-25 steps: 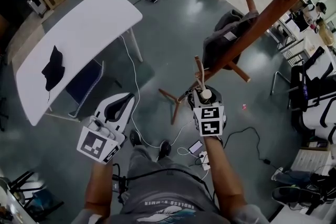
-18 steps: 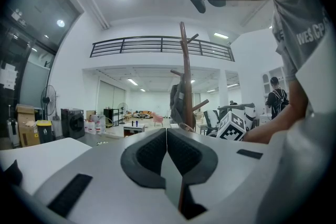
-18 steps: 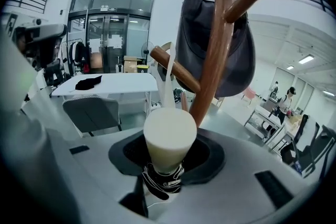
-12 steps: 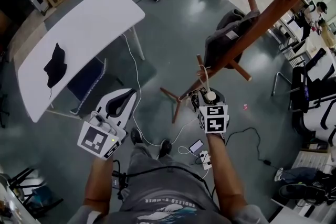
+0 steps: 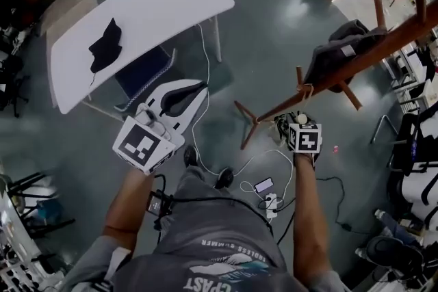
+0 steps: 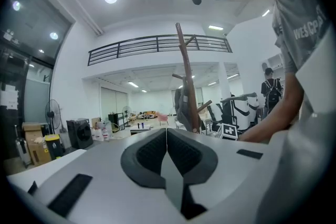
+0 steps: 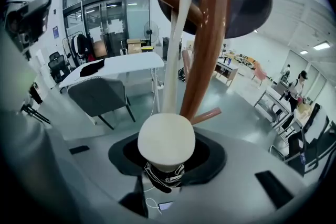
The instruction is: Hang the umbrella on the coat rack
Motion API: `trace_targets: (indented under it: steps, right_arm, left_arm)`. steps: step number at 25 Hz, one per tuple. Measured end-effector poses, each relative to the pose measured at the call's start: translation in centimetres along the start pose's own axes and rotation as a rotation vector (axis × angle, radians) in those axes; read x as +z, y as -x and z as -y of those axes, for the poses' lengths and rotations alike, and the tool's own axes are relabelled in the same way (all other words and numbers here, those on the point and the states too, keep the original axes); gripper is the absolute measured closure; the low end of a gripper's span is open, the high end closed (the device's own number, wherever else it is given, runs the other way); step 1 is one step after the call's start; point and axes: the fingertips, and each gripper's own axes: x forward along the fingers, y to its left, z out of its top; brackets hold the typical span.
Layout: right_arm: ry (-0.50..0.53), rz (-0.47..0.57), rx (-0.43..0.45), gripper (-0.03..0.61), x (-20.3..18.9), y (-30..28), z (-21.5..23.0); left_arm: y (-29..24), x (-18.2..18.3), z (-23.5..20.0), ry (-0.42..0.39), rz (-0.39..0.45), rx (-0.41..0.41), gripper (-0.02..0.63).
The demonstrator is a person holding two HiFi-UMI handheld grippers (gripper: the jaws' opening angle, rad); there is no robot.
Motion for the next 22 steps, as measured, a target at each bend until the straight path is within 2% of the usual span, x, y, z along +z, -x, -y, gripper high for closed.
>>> trace_targets:
  steps: [5,13,17,22]
  right_arm:
    - [-0.03,-0.035,0.01,0.417,-0.3,-1.6,1.3]
    - [-0.055,-0.013,-0.005,0.4,1.0,-0.4,2.2]
    - [-0.105,0.062,0.006,0.411,1.6,2.7,2.1]
    - [-0.154,0.235,0.024,0.442,4.0,10.4,1.5]
  left_arm:
    - [2.3,1.4,-1.1,-0.042,-0.013,0.049,0.595]
    - [4.7,4.0,-1.0,-0.089,0.001,0.08,0.595]
    - [5.5,5.4,-0.6,-0.097,0.012,0.077,0.595]
    - [6.5,7.2,0.0,-0.141,0.033,0.054,0.595]
